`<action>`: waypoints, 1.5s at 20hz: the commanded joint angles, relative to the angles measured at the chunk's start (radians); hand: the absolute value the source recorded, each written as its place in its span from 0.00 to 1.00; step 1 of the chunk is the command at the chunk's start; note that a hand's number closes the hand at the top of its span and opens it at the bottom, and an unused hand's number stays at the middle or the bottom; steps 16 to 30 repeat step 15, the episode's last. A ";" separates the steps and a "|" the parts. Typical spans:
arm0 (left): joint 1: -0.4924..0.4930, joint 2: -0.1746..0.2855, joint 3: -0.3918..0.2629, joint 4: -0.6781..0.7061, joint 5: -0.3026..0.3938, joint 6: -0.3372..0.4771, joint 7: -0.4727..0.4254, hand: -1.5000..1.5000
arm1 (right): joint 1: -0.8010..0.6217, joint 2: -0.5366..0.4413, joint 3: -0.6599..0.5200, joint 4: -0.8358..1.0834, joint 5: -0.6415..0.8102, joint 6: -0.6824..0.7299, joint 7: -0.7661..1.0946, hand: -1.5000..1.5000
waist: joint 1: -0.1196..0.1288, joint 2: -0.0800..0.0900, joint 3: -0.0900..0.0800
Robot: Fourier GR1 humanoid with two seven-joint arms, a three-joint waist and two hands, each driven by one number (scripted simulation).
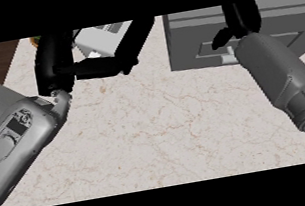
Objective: Pick up the can, place it into the drawer and close the drawer
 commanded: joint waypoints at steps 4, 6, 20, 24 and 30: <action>0.034 0.030 0.024 -0.017 0.003 -0.026 -0.002 0.00 | -0.069 0.088 -0.175 -0.052 -0.222 0.045 -0.134 0.00 | 0.015 -0.004 0.000; 0.095 0.017 0.009 -0.028 -0.016 -0.001 -0.035 0.00 | -0.104 0.081 -0.206 -0.055 -0.260 0.099 -0.140 0.00 | 0.012 -0.010 -0.002; 0.132 0.033 0.047 -0.070 -0.030 -0.016 -0.027 0.00 | -0.101 0.098 -0.328 -0.047 -0.416 0.200 -0.222 0.00 | -0.021 -0.017 -0.004; 0.132 0.033 0.047 -0.070 -0.030 -0.016 -0.027 0.00 | -0.101 0.098 -0.328 -0.047 -0.416 0.200 -0.222 0.00 | -0.021 -0.017 -0.004; 0.132 0.033 0.047 -0.070 -0.030 -0.016 -0.027 0.00 | -0.101 0.098 -0.328 -0.047 -0.416 0.200 -0.222 0.00 | -0.021 -0.017 -0.004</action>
